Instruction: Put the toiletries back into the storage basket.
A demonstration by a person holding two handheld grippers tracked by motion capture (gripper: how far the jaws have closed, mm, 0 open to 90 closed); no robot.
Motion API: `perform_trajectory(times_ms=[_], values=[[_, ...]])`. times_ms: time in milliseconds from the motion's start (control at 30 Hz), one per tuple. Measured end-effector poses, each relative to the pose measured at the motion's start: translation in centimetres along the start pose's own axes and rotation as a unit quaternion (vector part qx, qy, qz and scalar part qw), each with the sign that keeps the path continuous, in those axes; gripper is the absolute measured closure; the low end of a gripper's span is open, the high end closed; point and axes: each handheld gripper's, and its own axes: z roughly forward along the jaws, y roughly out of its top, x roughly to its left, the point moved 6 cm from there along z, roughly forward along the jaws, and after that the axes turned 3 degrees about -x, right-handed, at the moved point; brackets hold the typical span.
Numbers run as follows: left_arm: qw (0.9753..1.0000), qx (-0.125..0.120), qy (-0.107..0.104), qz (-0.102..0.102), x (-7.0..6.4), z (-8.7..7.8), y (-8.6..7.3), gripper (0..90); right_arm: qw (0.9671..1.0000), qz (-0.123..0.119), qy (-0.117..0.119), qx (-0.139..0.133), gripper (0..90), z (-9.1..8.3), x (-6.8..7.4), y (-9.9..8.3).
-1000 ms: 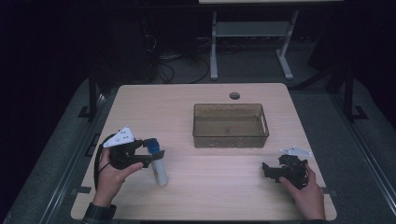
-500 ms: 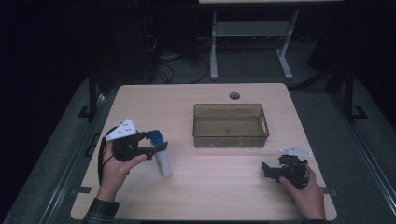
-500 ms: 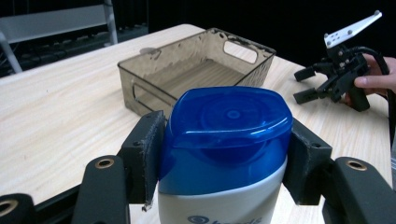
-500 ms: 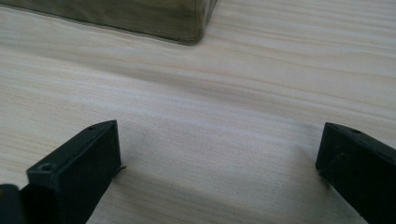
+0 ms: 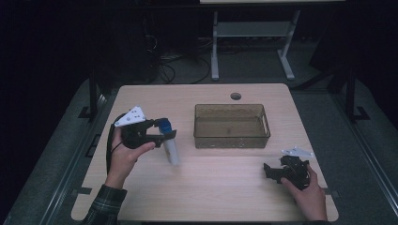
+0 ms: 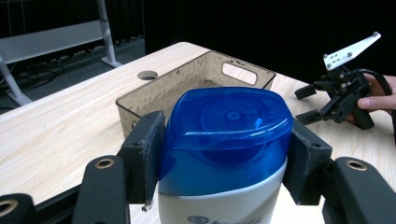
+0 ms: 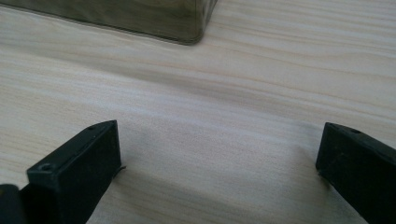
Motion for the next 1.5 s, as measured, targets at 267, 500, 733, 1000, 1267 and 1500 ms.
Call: perform_trajectory(times_ms=[267, 500, 733, 1000, 1267, 1500], values=[[1.0, -0.004, -0.003, 0.005, 0.1, 1.2, 1.4, 38.1, 1.0, -0.001, 0.0, 0.0, 0.0, 0.0, 0.0, 0.0], [0.9999, -0.01, -0.01, 0.008, 0.2, 2.5, 2.8, 38.1, 1.0, -0.001, -0.001, -0.001, 0.0, 0.0, 0.0, 0.0], [0.9997, -0.013, -0.019, 0.01, 0.2, 4.1, 4.1, 38.1, 1.0, 0.0, 0.0, 0.0, 0.0, 0.0, 0.0, 0.0], [0.9993, -0.021, -0.026, 0.016, 0.1, 5.5, 5.5, 38.1, 1.0, -0.001, -0.001, 0.0, 0.0, 0.0, 0.0, 0.0], [0.999, -0.026, -0.03, 0.019, 0.4, 7.0, 6.3, 38.1, 1.0, -0.001, -0.001, 0.0, 0.0, 0.0, 0.0, 0.0], [0.9986, -0.031, -0.025, 0.036, 0.7, 8.3, 6.9, 38.1, 1.0, -0.001, -0.001, 0.0, 0.0, 0.0, 0.0, 0.0]])
